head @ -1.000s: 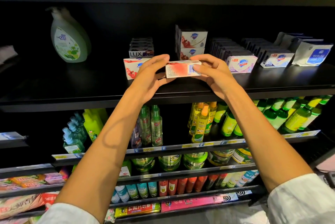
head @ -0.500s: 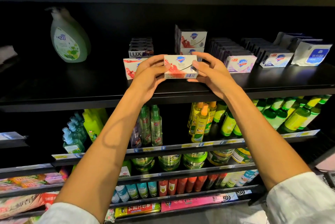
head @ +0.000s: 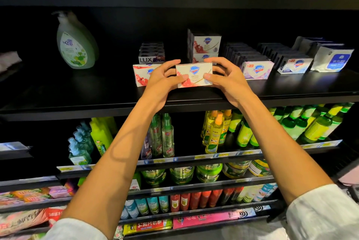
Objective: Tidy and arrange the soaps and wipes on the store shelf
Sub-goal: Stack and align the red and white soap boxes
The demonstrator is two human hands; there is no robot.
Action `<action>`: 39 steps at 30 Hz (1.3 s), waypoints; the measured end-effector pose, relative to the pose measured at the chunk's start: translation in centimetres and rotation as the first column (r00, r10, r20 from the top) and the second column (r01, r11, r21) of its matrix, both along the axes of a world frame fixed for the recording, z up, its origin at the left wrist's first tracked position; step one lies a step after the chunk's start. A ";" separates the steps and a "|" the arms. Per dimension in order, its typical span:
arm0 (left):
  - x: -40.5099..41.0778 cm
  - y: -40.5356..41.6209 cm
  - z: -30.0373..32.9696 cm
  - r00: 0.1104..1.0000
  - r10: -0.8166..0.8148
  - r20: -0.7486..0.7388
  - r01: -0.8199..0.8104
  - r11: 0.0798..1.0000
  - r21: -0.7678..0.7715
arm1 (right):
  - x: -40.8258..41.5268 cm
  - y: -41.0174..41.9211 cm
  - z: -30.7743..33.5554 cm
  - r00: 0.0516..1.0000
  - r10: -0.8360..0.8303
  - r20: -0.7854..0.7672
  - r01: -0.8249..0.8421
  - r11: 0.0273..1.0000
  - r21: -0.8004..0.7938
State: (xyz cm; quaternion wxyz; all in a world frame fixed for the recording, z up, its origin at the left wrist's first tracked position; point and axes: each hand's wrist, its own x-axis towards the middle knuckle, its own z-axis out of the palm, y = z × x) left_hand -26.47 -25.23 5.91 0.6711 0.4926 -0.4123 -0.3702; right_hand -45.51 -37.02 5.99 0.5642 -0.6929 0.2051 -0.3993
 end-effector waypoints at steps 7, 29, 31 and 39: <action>0.2 0.5 -0.1 0.988 0.130 0.078 -0.131 0.991 0.011 | 0.2 -0.1 -0.2 0.998 -0.022 -0.053 0.018 0.998 -0.068; 6.7 6.1 -1.3 0.568 0.413 0.711 -0.527 0.847 -0.070 | 0.2 1.4 -1.9 0.747 -0.277 -0.604 -0.283 0.690 -0.666; 6.9 5.7 -1.1 0.568 0.415 0.711 -0.534 0.843 -0.066 | 0.2 1.4 -1.9 0.748 -0.275 -0.604 -0.277 0.697 -0.661; 7.2 4.5 -1.2 0.542 0.434 0.720 -0.569 0.820 -0.066 | 0.1 1.7 -1.7 0.754 -0.261 -0.603 -0.270 0.713 -0.647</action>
